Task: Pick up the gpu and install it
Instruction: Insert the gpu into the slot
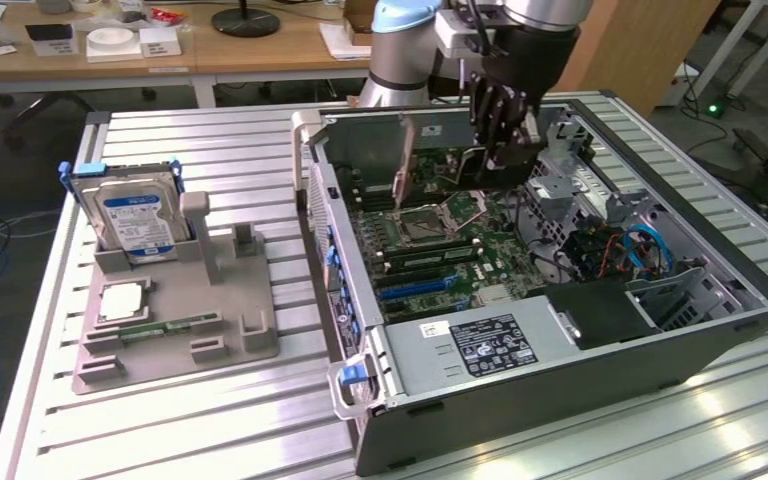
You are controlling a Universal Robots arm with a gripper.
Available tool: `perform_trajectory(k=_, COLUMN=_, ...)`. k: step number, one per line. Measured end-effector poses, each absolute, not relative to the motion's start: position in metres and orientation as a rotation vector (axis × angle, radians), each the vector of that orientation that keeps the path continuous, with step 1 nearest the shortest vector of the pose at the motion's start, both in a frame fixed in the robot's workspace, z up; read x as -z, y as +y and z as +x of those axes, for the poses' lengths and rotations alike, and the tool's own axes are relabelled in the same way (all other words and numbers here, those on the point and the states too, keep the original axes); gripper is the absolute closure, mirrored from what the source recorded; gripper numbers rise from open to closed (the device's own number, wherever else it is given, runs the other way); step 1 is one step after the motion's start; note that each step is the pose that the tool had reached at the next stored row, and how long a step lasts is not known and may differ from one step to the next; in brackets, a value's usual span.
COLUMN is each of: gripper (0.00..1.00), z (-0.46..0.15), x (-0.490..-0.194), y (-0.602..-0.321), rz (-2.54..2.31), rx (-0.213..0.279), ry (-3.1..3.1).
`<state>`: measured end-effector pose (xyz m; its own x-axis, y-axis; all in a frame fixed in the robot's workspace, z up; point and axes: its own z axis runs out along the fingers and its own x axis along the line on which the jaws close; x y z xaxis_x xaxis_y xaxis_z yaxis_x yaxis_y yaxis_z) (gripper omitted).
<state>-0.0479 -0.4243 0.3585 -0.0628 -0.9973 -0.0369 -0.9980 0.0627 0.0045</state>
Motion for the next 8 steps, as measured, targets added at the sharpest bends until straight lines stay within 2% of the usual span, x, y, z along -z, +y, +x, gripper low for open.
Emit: perform_trajectory(k=8, gripper=0.73, z=-0.0487, x=-0.3516, y=-0.4255, rz=-2.142, rx=-0.05, ry=2.271)
